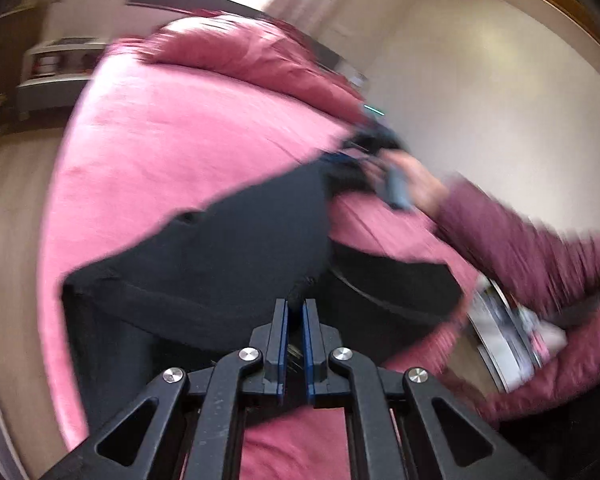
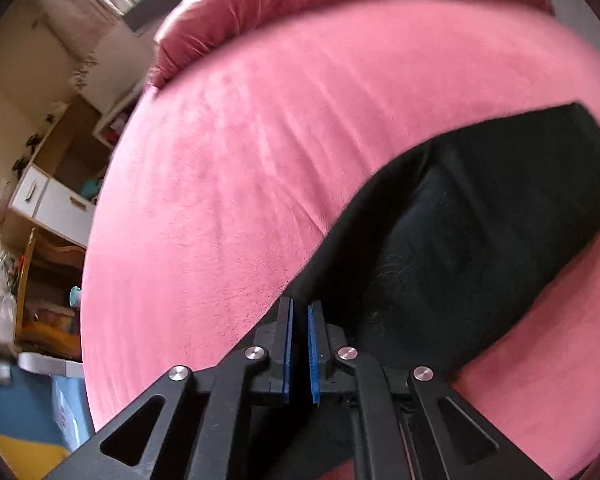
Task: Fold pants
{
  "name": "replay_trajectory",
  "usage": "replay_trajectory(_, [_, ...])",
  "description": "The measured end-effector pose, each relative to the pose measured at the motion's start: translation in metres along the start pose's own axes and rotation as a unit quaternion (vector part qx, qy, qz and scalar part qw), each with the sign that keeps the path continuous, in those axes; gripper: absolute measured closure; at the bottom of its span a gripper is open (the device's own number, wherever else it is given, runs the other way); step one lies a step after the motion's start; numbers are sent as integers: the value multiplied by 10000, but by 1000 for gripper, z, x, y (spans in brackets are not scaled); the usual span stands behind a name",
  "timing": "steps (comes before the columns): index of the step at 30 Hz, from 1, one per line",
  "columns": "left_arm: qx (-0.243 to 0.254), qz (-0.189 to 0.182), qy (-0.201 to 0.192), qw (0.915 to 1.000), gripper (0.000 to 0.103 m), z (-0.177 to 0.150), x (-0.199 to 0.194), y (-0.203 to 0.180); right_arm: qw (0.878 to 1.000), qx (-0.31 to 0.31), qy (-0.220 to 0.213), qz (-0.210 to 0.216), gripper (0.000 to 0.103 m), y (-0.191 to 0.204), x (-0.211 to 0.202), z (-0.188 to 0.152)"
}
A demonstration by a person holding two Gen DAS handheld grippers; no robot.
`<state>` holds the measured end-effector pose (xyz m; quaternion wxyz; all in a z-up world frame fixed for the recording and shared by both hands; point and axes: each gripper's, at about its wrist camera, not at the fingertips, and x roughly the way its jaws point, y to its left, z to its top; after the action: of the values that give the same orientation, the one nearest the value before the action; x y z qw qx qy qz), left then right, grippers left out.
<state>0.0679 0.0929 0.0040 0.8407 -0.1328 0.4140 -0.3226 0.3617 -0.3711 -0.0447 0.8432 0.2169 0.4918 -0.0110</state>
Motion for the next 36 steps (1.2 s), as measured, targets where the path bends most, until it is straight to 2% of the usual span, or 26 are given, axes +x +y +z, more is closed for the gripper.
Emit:
replay_trajectory(2, [-368,433,-302,9979,97,21,-5,22,9995,-53,-269,163,96,-4,-26,-6])
replay_trajectory(4, [-675,698,-613,9934,97,38,-12,40,9979,-59,-509,386,97,-10,-50,-13])
replay_trajectory(7, [-1136,1038,-1192,9809,97,66,-30,68,9936,-178,-882,681,96,-18,-93,-34])
replay_trajectory(11, [-1322,1230,-1693,9689,99,77,-56,77,9882,-376,-1156,928,97,-21,-139,-80])
replay_trajectory(14, [-1295,1290,-1801,9665,99,66,-71,75,9866,-459,-1175,1034,96,-30,-165,-124])
replay_trajectory(17, [-1339,1283,-1602,9695,99,40,-70,72,9876,-544,-968,1113,97,-42,-175,-175])
replay_trajectory(19, [-1408,1178,-1381,9733,99,25,-65,74,9905,-673,-746,939,97,-49,-174,-211])
replay_trajectory(21, [-1605,1120,-1009,9754,99,4,-51,78,9928,-631,-536,866,97,-61,-171,-242])
replay_trajectory(23, [-1974,1039,-650,9726,96,-21,-41,82,9949,-528,-399,758,97,-69,-161,-258])
replay_trajectory(25, [-2463,926,-513,9634,78,-44,-36,87,9963,-385,-281,716,97,-78,-150,-270])
replay_trajectory(27, [-2746,872,-390,9568,77,-62,-35,87,9969,-359,-222,670,97,-84,-141,-276])
replay_trajectory(31, [-2821,840,29,9557,66,-96,-23,72,9972,-380,-158,617,97,-87,-126,-274])
replay_trajectory(33, [-2754,992,255,9559,62,-105,-16,66,9972,-347,-171,633,97,-89,-123,-273])
replay_trajectory(36, [-2674,1039,365,9573,60,-113,-6,63,9972,-280,-206,669,97,-91,-121,-272])
